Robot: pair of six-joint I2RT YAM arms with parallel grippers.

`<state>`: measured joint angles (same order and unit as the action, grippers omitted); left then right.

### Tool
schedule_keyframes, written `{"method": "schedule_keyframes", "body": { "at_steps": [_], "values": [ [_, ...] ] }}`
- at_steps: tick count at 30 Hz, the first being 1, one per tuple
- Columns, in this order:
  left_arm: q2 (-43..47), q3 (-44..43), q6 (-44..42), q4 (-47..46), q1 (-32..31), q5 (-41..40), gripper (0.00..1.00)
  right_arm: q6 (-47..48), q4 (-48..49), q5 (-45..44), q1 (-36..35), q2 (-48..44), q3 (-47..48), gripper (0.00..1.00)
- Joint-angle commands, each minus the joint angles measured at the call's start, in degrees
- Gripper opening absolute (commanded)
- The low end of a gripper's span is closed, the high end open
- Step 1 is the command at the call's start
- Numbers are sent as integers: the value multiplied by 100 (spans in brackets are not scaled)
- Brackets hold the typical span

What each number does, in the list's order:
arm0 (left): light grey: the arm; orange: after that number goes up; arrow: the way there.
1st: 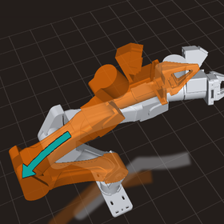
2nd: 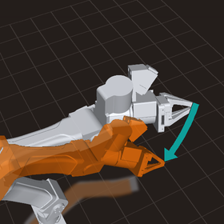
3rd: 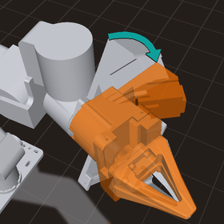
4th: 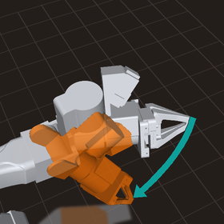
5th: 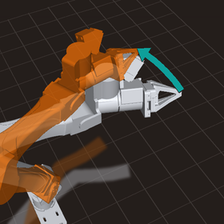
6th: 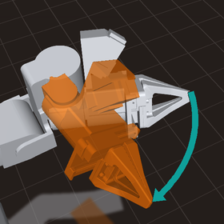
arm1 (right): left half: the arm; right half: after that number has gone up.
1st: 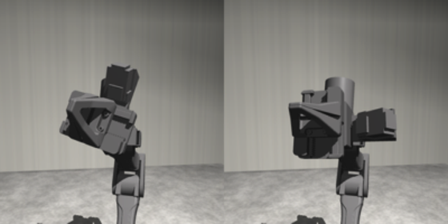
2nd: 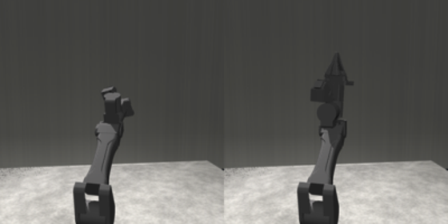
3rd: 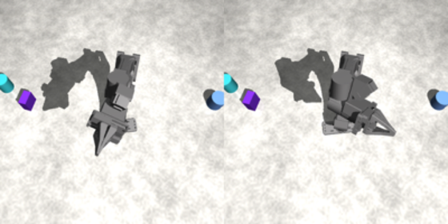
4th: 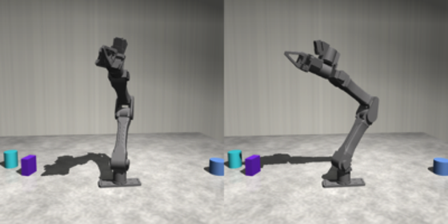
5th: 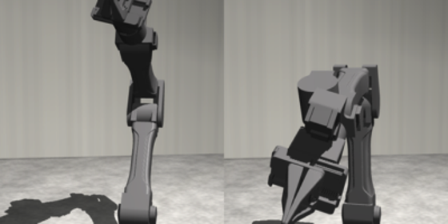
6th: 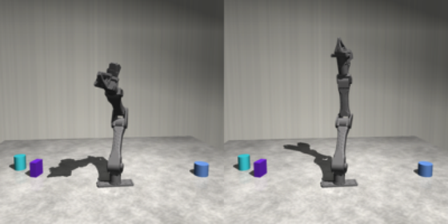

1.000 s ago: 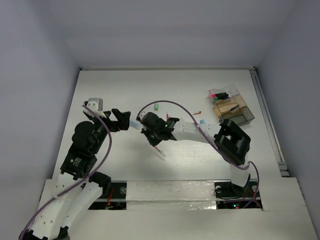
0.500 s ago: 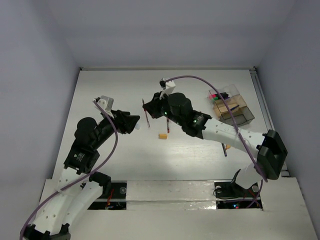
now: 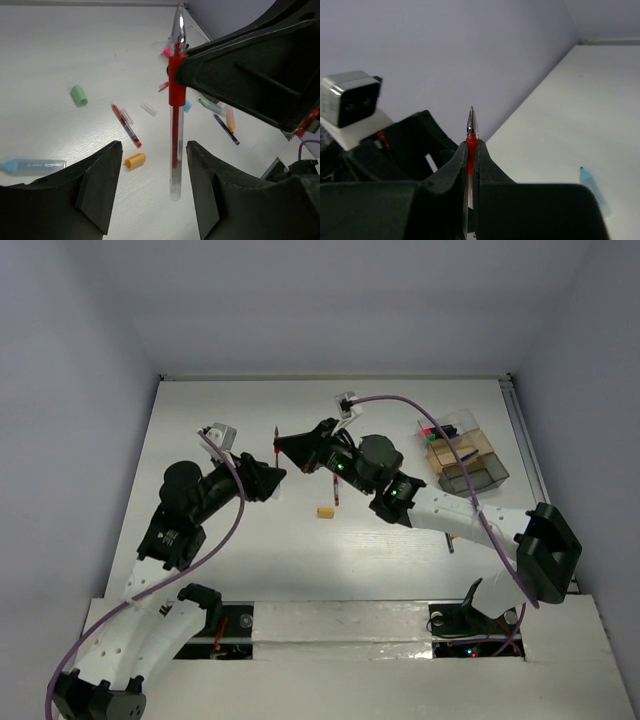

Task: Sort the stationery into containers
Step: Pick up the pen from the center of the board, then close the pen cap on the pen.

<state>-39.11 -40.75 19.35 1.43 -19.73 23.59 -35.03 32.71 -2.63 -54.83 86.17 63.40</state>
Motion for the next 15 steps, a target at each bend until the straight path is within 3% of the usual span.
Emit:
{"method": "schedule_keyframes", "body": {
  "at_steps": [1, 8, 15],
  "values": [
    [-61, 50, 42, -389, 48, 303, 51, -329, 920, 220, -37, -74, -11, 0],
    [-79, 76, 51, -442, 101, 409, 43, -400, 1062, 448, -37, 31, -3, 0],
    [-79, 76, 42, -459, 101, 436, 23, -373, 1001, 343, -37, 23, -73, 0]
  ]
}}
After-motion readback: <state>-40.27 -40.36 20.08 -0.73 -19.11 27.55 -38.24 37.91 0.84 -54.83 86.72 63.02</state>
